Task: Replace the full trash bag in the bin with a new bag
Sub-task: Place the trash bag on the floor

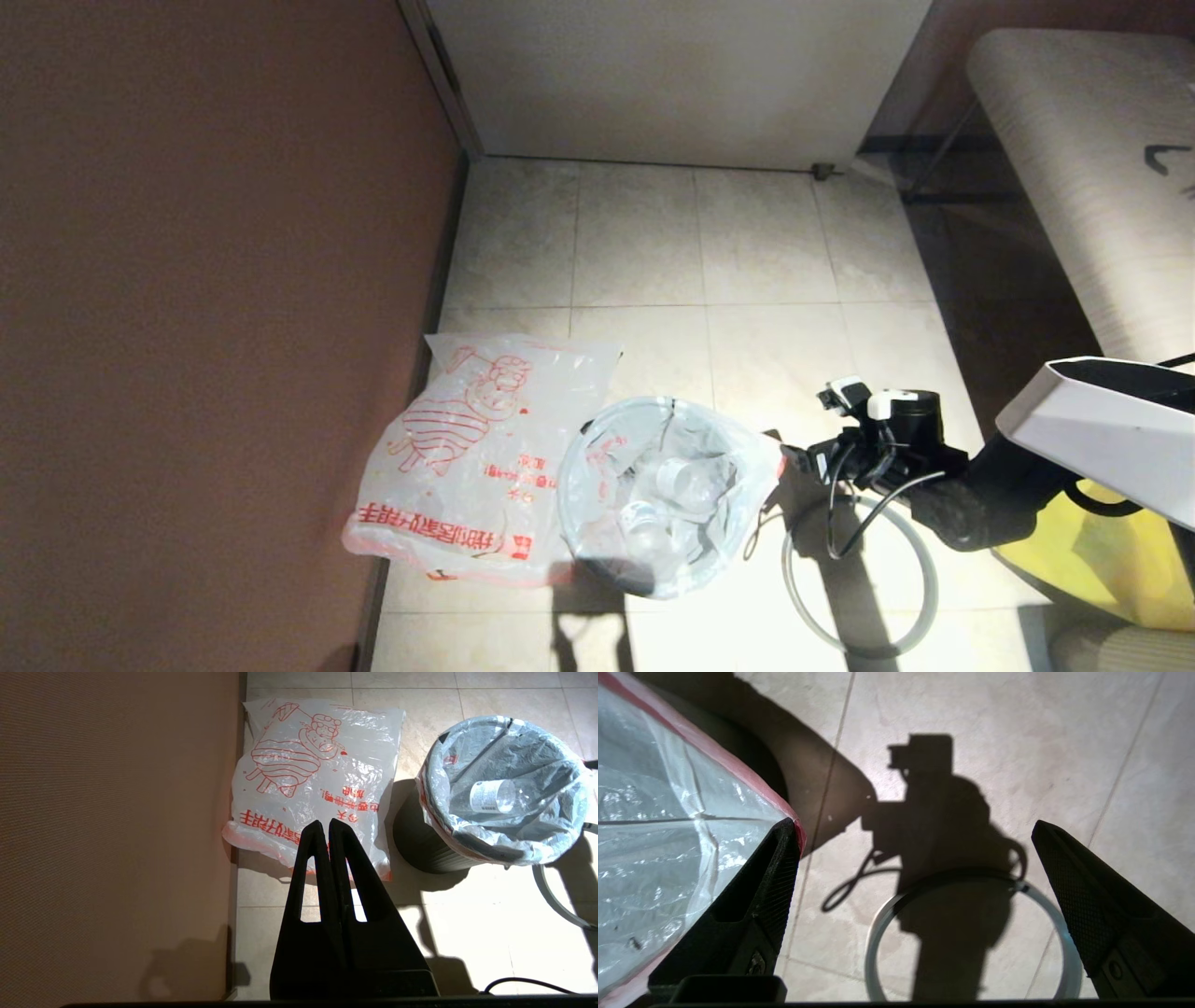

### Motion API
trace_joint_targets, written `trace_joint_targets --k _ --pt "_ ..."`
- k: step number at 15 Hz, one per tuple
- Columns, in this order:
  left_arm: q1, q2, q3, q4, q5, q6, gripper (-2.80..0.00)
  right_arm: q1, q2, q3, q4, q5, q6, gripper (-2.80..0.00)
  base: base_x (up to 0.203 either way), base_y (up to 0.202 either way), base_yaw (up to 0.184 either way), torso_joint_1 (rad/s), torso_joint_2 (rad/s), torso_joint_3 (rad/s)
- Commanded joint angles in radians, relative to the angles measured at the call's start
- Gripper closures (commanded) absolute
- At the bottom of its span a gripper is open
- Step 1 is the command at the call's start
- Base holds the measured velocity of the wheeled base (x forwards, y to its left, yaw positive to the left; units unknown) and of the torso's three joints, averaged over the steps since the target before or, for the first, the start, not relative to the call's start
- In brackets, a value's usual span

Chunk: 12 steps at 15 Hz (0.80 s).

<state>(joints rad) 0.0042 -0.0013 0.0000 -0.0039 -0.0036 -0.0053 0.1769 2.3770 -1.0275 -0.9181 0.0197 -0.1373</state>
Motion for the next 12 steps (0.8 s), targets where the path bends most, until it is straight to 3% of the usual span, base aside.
trace_joint_targets --k 1,4,12 --pt "0.0 0.0 0.0 -0.001 0.001 -0.001 0.0 0.014 -0.027 0.026 0.013 0.014 0.028 -2.8 0.0 0.0 0.0 0.0 0.0 0.0" --pt "0.0 0.0 0.0 -0.001 0.001 -0.001 0.0 0.04 -0.033 0.026 0.062 0.019 0.121 -2.8 0.0 0.0 0.0 0.0 0.0 0.0" --pt "0.0 0.0 0.0 -0.001 0.001 -0.001 0.0 0.043 -0.019 0.024 0.065 0.021 0.191 -2.8 0.0 0.0 0.0 0.0 0.0 0.0"
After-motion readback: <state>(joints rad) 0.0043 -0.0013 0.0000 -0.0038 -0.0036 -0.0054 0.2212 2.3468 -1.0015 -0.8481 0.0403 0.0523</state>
